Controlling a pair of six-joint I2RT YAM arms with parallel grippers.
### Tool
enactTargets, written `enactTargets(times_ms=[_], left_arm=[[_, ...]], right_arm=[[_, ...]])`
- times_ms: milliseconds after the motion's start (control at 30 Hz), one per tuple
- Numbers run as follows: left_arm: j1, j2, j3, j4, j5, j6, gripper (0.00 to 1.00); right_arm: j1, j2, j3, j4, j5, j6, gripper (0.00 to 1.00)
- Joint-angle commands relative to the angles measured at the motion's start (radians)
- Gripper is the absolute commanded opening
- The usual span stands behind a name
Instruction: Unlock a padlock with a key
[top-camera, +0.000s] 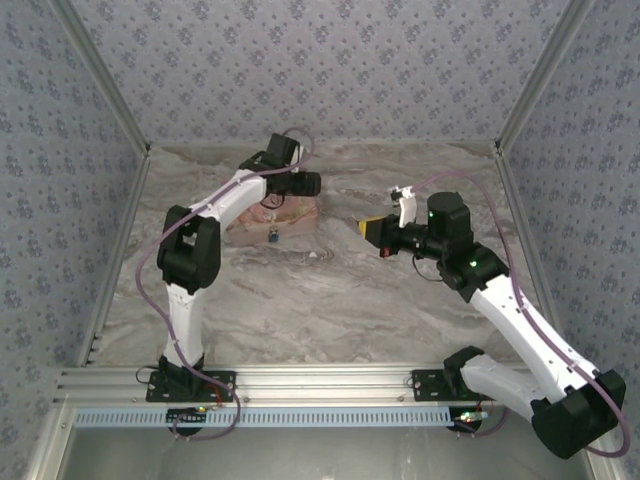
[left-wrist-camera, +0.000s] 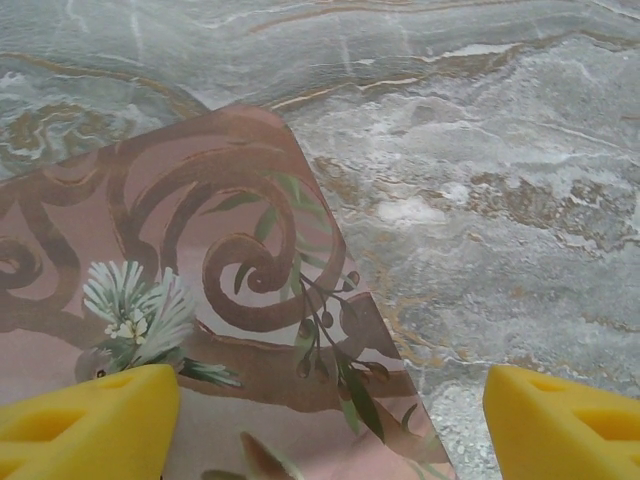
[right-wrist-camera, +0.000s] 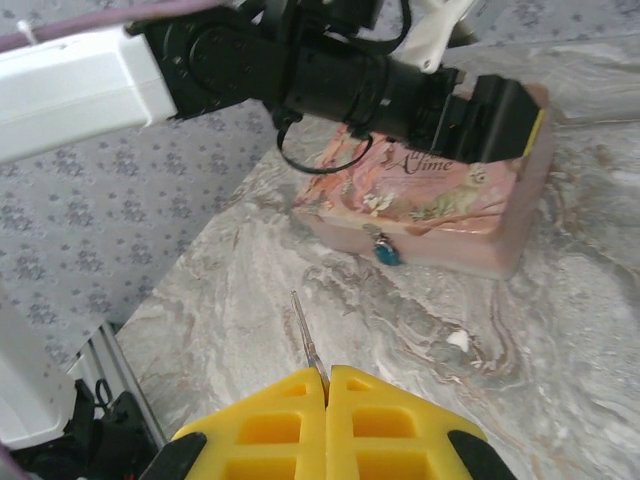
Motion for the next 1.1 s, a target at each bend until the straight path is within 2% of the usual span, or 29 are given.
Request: enactTargets(times_ms=[0, 300, 633, 867, 1067], left_arm=[[-0.065, -0.012, -0.037, -0.053, 0.052, -0.003, 0.79], [-0.203, -0.016, -0.037, -0.017, 0.068, -0.039, 0.79], [-0.231, -0.016, 0.066, -0.009, 0.144, -0.043, 0.79], [-0.217, -0.159, 0.060, 0.024, 0.135, 0.022, 0.82], [-0.158, -0.405, -0.210, 0.184, 0.168, 0.029, 0.83]], right_arm=[[-0.040, -0.041, -0.003, -0.062, 0.001, -0.020, 0.00], [-0.162, -0.109, -0.048, -0.129, -0.023, -0.019, 0.00], [-0.210, -0.123, -0.084, -0.133, -0.044, -0.011, 0.00], [-0.213, -0.145, -0.145, -0.086, -0.053, 0.015, 0.00], [-0.213, -0.147, -0.164, -0.043, -0.082, 0.028, 0.00]])
